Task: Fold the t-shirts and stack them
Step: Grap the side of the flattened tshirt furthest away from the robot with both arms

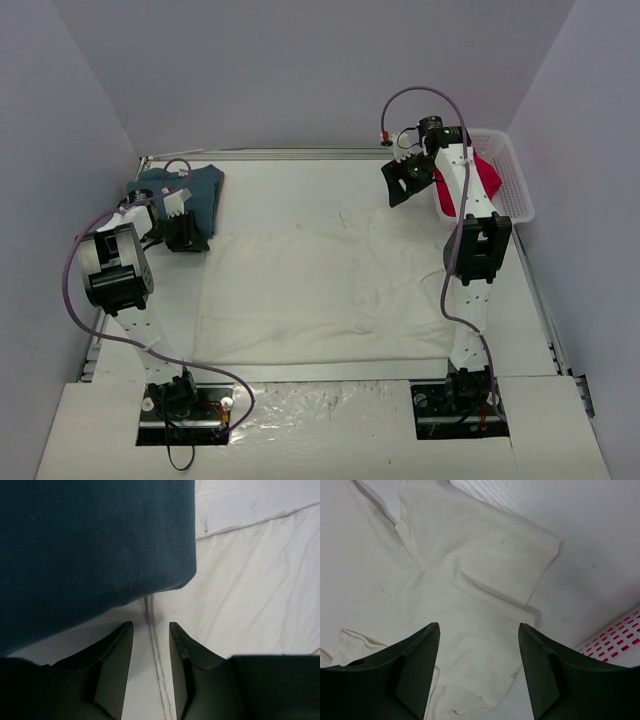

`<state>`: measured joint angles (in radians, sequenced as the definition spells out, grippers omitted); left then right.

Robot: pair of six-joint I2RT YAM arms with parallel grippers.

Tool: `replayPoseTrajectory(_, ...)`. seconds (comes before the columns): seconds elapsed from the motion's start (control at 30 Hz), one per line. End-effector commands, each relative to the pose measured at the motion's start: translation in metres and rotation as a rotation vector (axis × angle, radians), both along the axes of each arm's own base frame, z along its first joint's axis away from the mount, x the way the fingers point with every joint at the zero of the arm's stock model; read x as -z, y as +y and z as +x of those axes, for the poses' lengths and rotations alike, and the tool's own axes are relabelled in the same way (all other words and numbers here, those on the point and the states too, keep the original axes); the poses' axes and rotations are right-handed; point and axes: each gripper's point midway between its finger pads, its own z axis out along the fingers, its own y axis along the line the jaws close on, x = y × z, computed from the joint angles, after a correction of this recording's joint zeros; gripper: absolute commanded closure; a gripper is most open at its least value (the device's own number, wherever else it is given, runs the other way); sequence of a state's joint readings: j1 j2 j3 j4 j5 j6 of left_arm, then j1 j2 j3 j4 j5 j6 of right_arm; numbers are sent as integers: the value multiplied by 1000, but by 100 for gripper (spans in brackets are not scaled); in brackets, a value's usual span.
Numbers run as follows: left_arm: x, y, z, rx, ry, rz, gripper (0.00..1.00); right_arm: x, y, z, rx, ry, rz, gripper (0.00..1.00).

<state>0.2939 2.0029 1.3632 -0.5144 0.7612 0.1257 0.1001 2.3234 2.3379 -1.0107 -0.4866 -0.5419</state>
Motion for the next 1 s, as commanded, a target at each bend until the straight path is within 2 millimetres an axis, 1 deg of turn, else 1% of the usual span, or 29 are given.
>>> replayPoseTrajectory(0.0, -1, 0, 16, -14, -32, 1, 66, 2, 3, -7, 3, 35, -16, 40)
replayPoseTrajectory(0.1, 4, -6, 21, -12, -38, -11, 66, 7, 5, -7, 1, 47, -26, 40)
replayPoseTrajectory(0.3, 6, -25, 29, 39, -47, -4, 66, 15, 4, -5, 5, 59, -36, 40)
replayPoseTrajectory(0.33, 9, -30, 29, 50, -39, 5, 64, 16, 4, -4, 8, 60, -36, 40)
replayPoseTrajectory(0.4, 10, -32, 31, 58, -35, 10, 64, 19, 4, -3, 12, 65, -42, 41)
replayPoseTrajectory(0.43, 14, -32, 30, 57, -23, 27, 72, 21, 4, -4, 10, 72, -43, 41)
replayPoseTrajectory(0.57, 24, -25, 28, 39, 1, 72, 95, 25, 0, -3, 13, 74, -61, 42)
replayPoseTrajectory(0.63, 27, -23, 26, 41, 4, 82, 98, 28, -2, -1, 22, 75, -71, 42)
replayPoseTrajectory(0.73, 29, -22, 24, 43, 3, 98, 98, 29, -4, 6, 41, 66, -70, 42)
replayPoseTrajectory(0.77, 29, -22, 23, 43, 3, 101, 98, 26, -4, 11, 50, 46, -71, 42)
replayPoseTrajectory(0.87, 28, -20, 23, 42, -9, 112, 98, 24, -4, 21, 85, 26, -69, 42)
replayPoseTrajectory(0.9, 26, -19, 23, 41, -17, 116, 98, 28, -4, 23, 98, 32, -67, 42)
replayPoseTrajectory(0.97, 24, -18, 22, 39, -27, 129, 98, 29, -2, 32, 120, 9, -73, 41)
